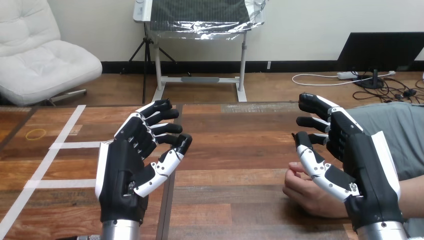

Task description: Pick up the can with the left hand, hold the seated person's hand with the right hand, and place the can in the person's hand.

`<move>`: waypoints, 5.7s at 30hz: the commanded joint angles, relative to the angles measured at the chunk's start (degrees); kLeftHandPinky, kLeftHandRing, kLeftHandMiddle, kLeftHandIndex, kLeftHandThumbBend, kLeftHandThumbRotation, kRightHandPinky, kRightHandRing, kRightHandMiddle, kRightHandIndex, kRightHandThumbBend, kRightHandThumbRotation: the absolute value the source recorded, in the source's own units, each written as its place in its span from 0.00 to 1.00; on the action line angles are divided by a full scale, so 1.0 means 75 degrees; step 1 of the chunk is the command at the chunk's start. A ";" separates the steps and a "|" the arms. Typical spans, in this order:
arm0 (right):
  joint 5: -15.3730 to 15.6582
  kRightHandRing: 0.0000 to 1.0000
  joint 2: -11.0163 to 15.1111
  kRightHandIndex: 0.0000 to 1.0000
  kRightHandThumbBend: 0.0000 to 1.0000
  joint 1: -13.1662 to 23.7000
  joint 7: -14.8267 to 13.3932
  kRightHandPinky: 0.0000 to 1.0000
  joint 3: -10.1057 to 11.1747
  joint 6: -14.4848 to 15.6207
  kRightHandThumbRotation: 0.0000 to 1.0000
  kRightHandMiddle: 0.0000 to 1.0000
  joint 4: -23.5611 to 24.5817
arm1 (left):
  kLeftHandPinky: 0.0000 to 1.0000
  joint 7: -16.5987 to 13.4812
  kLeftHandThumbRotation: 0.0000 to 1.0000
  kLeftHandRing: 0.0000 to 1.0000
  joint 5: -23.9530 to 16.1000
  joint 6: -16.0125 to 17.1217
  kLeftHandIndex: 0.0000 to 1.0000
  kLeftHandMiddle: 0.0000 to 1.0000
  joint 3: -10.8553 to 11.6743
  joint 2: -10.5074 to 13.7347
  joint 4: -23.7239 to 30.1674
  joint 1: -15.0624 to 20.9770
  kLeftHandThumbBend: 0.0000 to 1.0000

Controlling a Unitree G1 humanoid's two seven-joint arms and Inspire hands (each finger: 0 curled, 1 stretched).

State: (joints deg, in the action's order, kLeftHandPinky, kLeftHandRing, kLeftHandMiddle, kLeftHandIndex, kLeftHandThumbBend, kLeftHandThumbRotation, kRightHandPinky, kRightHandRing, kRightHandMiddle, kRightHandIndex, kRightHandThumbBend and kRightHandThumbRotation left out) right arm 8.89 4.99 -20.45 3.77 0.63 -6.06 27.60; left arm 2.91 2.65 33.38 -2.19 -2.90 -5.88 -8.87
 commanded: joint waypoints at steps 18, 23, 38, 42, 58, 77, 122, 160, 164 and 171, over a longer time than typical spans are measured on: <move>-0.0098 0.77 0.0122 0.81 0.29 0.0485 0.0040 0.65 0.0077 -0.0046 0.00 0.83 0.0059 | 0.53 0.0022 0.10 0.59 -0.0142 -0.0046 0.69 0.67 -0.0105 -0.0052 0.0489 0.0247 0.55; -0.0092 0.77 0.0123 0.80 0.29 0.0486 0.0043 0.65 0.0078 -0.0028 0.00 0.82 0.0067 | 0.53 -0.0012 0.10 0.60 -0.0214 -0.0067 0.69 0.67 -0.0100 -0.0049 0.0500 0.0246 0.55; -0.0132 0.76 0.0141 0.80 0.30 0.0510 0.0086 0.65 0.0131 -0.0116 0.00 0.82 -0.0025 | 0.54 0.0087 0.06 0.61 0.0037 -0.0052 0.69 0.68 -0.0011 -0.0021 0.0576 0.0283 0.53; -0.0128 0.77 0.0142 0.80 0.30 0.0512 0.0088 0.64 0.0136 -0.0120 0.00 0.82 -0.0025 | 0.55 -0.0038 0.04 0.62 -0.0053 0.0019 0.69 0.68 0.0135 0.0010 0.0637 0.0333 0.53; -0.0176 0.77 0.0143 0.79 0.30 0.0531 0.0129 0.64 0.0139 -0.0103 0.00 0.82 -0.0011 | 0.62 -0.0801 0.00 0.69 -0.1310 -0.0441 0.72 0.73 0.0988 0.0697 0.1344 0.0402 0.55; -0.0117 0.77 0.0146 0.79 0.31 0.0620 0.0127 0.64 0.0162 0.0031 0.00 0.82 0.0021 | 0.71 -0.0743 0.11 0.74 -0.2678 -0.1843 0.77 0.78 0.2030 0.2556 0.1734 0.0773 0.63; -0.0378 0.79 0.0518 0.77 0.33 0.0875 0.0401 0.64 0.0357 -0.0060 0.00 0.85 -0.0088 | 0.70 -0.0331 0.34 0.76 -0.4065 -0.2281 0.83 0.81 0.1066 0.4799 -0.1453 0.2647 0.78; -0.0427 0.78 0.0737 0.75 0.36 0.0960 0.0496 0.62 0.0450 0.0272 0.00 0.85 0.0099 | 0.80 0.0233 0.44 0.84 -0.4902 -0.2581 0.84 0.86 -0.0362 0.5337 -0.3015 0.4849 0.83; -0.0444 0.78 0.0726 0.75 0.37 0.0962 0.0503 0.62 0.0462 0.0359 0.00 0.85 0.0149 | 0.79 0.0165 0.44 0.84 -0.5002 -0.2586 0.84 0.86 -0.0462 0.5340 -0.3118 0.4991 0.83; -0.0396 0.78 0.0798 0.75 0.37 0.0980 0.0565 0.62 0.0477 0.0415 0.00 0.85 0.0196 | 0.78 0.0137 0.43 0.83 -0.5190 -0.2661 0.84 0.85 -0.0617 0.5335 -0.3263 0.5227 0.84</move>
State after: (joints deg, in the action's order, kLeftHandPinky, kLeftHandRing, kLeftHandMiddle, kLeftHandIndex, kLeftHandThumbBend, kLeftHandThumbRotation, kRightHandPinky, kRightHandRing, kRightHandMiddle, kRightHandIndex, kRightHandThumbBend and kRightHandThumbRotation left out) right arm 6.58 9.56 -17.12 7.66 3.24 -2.83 26.76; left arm 4.96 -35.11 13.80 -5.58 35.70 -29.49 24.77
